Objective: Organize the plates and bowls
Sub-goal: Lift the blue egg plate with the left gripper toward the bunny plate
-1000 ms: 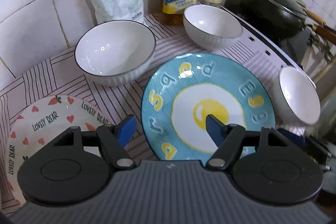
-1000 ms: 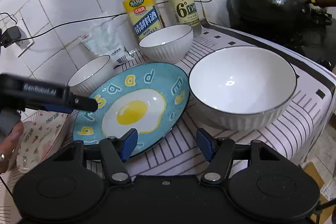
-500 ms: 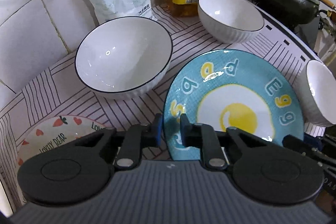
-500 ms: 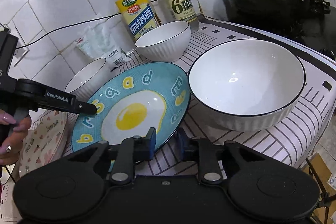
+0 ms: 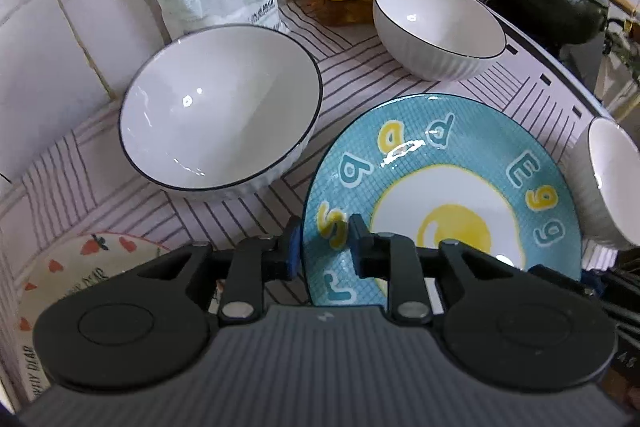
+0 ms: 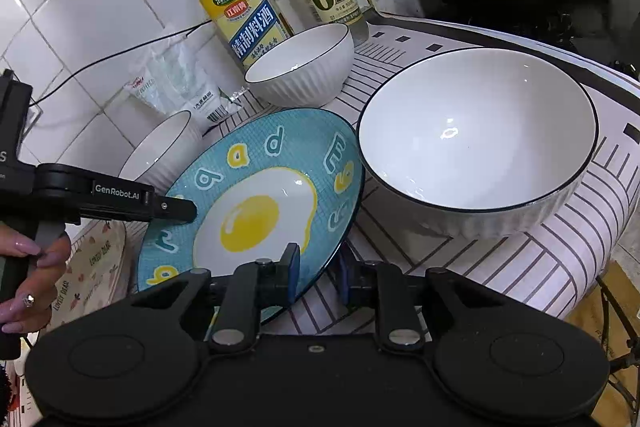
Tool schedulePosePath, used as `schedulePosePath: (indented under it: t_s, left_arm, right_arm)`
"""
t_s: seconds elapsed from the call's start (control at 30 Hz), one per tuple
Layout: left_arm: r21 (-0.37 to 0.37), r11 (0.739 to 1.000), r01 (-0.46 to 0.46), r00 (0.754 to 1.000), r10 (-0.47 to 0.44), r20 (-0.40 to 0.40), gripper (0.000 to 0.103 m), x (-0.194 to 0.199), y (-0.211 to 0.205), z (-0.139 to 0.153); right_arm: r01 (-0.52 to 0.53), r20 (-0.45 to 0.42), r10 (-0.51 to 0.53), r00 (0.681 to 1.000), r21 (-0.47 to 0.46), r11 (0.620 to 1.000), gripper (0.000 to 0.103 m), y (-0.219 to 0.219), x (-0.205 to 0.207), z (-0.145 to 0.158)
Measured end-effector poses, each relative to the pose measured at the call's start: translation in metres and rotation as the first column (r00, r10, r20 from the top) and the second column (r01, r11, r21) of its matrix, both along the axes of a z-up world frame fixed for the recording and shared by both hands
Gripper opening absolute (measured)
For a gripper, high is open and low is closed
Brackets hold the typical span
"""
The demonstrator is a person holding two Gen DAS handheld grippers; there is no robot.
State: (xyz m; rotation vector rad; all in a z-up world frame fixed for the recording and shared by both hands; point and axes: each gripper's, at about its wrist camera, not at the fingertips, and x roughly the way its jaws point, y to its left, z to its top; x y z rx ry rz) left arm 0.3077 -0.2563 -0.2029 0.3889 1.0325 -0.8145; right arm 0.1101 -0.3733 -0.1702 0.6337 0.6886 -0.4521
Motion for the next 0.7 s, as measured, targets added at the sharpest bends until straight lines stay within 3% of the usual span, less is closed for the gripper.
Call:
schedulePosePath:
  t_s: [0.33, 0.43, 0.7]
  left_arm:
    - [-0.041, 0.998, -0.041, 0.992, 0.036, -0.117, 0.025, 0.014, 0.006, -0.005]
    - [-0.028, 0.997, -0.079, 0.981, 0.072, -0.18, 0.023, 0.019, 0.008, -0.004]
    - [-0.008, 0.998, -0.07, 0.984, 0.068, -0.167, 0.024, -0.002, 0.019, 0.01]
  right_arm:
    - [-0.028, 0.017, 0.028, 0.999, -0.006, 1.0, 0.024, -0.003, -0.001, -0.002]
    - [-0.06, 0.014, 0.059, 0.998, 0.046, 0.997, 0.023, -0.015, -0.001, -0.001]
    - [-0.188, -0.039, 0.19, 0.981, 0.063, 0.98, 0.023, -0.01, -0.009, 0.012]
